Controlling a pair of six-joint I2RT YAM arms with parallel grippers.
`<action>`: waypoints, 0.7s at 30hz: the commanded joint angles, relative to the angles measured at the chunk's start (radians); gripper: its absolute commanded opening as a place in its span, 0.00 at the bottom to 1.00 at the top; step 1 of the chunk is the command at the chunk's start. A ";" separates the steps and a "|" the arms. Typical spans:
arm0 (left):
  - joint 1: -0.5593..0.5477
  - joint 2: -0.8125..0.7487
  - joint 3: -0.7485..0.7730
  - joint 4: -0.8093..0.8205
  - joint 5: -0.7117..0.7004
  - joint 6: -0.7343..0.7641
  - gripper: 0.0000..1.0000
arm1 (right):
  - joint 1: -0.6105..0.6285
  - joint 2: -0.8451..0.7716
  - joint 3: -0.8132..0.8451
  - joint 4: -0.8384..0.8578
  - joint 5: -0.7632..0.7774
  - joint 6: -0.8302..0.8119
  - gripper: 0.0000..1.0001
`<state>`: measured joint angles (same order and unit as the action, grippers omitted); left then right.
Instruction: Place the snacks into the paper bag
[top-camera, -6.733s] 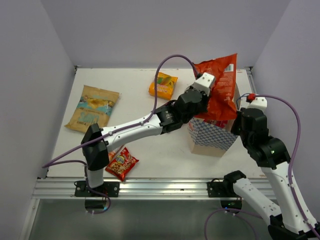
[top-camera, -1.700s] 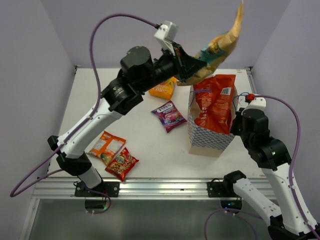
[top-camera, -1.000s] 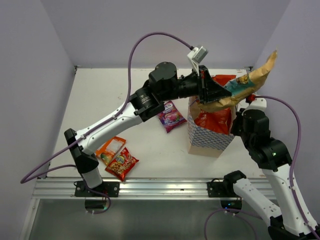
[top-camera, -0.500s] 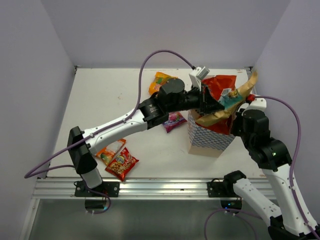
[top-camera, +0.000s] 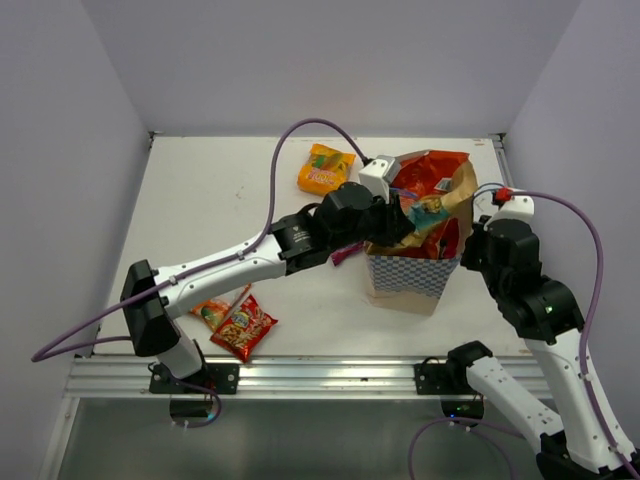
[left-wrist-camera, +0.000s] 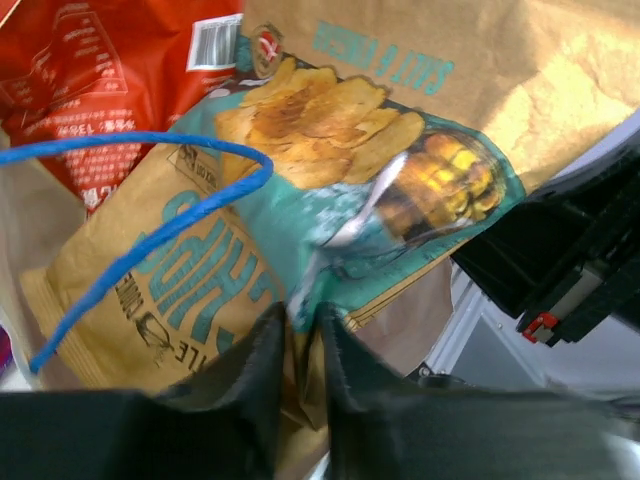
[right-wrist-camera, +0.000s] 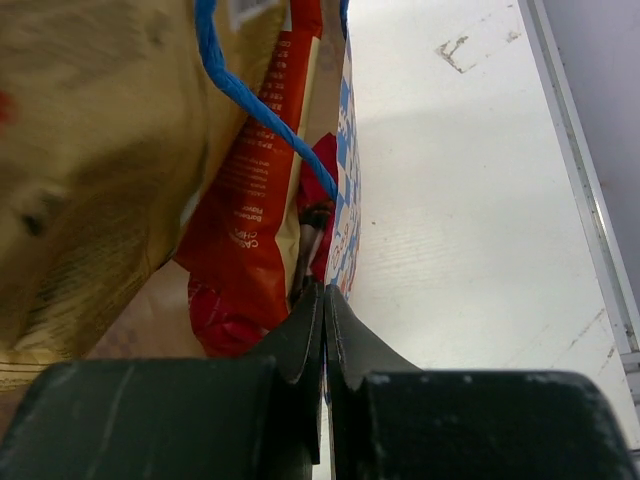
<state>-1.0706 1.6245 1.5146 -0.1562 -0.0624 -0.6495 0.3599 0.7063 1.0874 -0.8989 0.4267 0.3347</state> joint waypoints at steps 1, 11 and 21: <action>-0.035 0.001 0.096 -0.118 -0.174 0.059 0.30 | 0.004 0.004 -0.006 0.003 0.003 0.003 0.00; -0.101 0.000 0.251 0.047 -0.163 0.214 0.73 | 0.004 0.009 -0.006 0.003 0.007 0.003 0.00; 0.242 -0.128 0.024 -0.072 -0.409 0.269 0.85 | 0.004 -0.021 0.022 -0.014 -0.005 0.003 0.00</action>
<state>-1.0428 1.4631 1.6135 -0.1051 -0.4324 -0.3531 0.3599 0.7025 1.0836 -0.9062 0.4267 0.3351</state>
